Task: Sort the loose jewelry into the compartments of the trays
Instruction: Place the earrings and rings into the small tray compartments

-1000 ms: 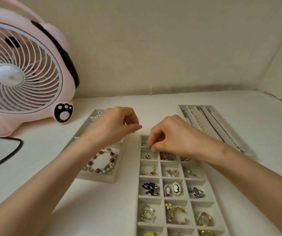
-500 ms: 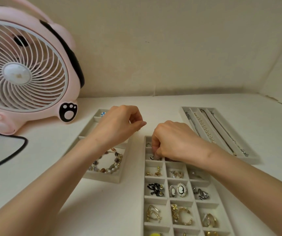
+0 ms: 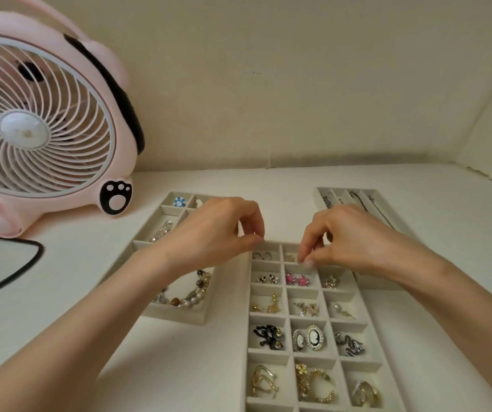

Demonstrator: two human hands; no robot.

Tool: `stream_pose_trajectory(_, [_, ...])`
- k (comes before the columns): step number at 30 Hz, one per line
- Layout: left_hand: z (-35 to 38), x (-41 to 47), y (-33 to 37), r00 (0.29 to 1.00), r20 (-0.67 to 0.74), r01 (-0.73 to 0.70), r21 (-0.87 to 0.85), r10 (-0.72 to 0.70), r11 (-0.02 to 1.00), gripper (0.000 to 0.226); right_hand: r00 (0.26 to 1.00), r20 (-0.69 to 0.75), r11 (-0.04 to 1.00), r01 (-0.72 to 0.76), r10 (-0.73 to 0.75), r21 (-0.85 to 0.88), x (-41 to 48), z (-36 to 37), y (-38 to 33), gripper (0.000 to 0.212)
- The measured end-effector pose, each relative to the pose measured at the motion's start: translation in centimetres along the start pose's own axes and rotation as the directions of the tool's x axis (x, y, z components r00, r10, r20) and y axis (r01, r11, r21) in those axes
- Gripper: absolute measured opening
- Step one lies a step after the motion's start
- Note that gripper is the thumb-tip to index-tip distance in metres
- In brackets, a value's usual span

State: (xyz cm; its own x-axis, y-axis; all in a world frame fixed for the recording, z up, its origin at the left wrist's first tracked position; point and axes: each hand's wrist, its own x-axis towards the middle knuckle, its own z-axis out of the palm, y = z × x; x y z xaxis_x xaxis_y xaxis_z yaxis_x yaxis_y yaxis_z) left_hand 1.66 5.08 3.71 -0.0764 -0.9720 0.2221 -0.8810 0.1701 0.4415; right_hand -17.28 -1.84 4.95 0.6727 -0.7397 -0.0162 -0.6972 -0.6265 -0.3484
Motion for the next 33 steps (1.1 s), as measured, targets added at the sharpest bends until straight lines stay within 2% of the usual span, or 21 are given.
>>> stream_pose_trajectory(6, [0.5,0.0,-0.2,0.994,0.104,-0.038,0.089,0.029,0.995,0.006,0.999,-0.038,0.996,0.013,-0.009,0.091,-0.5,1.1,0.9,0.009])
stream_pose_trajectory(10, [1.1,0.0,-0.1,0.991,0.126,-0.059,0.165,0.039,0.985,0.009,0.997,-0.073,0.988,0.016,-0.005,0.153,-0.6,1.1,1.6,0.013])
stream_pose_trajectory(14, [1.6,0.0,0.0,0.993,0.091,-0.092,0.143,0.079,0.985,0.010,0.997,-0.076,0.984,0.001,0.012,0.177,-0.7,0.5,2.7,0.015])
stream_pose_trajectory(19, [2.3,0.3,0.2,0.982,-0.032,-0.183,0.044,0.184,0.982,0.013,0.998,-0.060,0.985,-0.014,0.025,0.171,-0.8,-0.1,3.4,0.015])
stream_pose_trajectory(23, [3.3,0.3,0.4,0.969,-0.087,-0.226,0.047,0.230,0.973,0.005,0.999,-0.025,0.995,-0.023,0.026,0.099,-1.2,-0.7,3.5,0.014])
stream_pose_trajectory(29, [3.6,0.3,0.4,0.969,-0.120,-0.218,0.014,0.218,0.976,0.009,0.999,0.037,0.973,0.005,0.004,-0.231,-1.7,0.2,2.2,0.010])
stream_pose_trajectory(33, [3.6,0.2,0.3,0.969,-0.141,-0.203,0.011,0.202,0.979,0.007,0.998,0.011,0.943,0.060,-0.059,-0.327,-1.8,0.5,2.2,0.009])
